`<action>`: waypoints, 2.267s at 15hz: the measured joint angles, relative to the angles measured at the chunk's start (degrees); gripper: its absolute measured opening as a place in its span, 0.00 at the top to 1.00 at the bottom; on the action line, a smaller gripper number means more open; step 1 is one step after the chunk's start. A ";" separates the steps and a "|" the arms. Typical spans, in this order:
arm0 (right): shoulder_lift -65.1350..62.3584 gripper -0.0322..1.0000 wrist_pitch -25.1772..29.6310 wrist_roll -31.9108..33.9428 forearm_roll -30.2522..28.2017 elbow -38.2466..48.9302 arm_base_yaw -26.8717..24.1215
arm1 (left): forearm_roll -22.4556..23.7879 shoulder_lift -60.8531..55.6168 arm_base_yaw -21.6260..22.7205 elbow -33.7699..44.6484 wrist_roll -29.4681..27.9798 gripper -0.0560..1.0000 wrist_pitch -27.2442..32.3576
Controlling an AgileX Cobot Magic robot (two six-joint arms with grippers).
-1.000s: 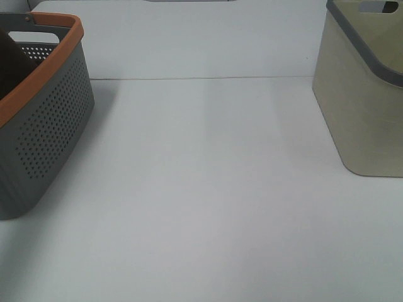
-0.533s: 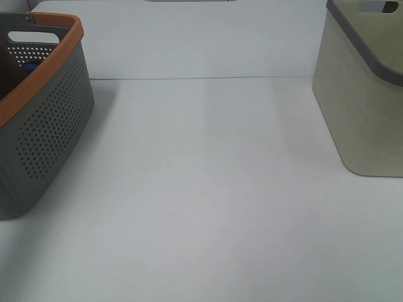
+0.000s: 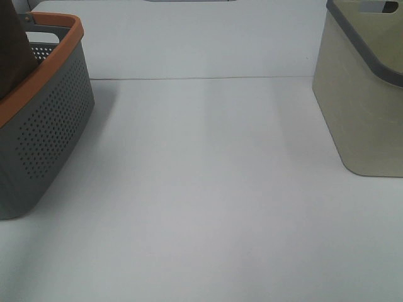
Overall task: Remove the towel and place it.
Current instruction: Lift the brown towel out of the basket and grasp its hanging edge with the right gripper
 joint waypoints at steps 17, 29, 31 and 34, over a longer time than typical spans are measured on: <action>24.75 0.26 -21.66 -20.97 24.06 -0.29 0.00 | 29.79 28.30 -30.08 -30.65 -15.76 0.95 -4.01; 30.83 0.26 -27.27 -28.88 30.83 -0.29 0.00 | 24.75 35.47 -30.19 -31.80 -15.99 0.95 0.69; 32.60 0.26 -27.33 -33.35 35.07 -0.29 0.00 | 23.43 36.55 -30.19 -31.80 -15.99 0.95 1.32; 37.41 0.26 -28.30 -42.74 44.29 -0.29 0.00 | 22.86 38.50 -30.60 -31.80 -15.99 0.95 2.18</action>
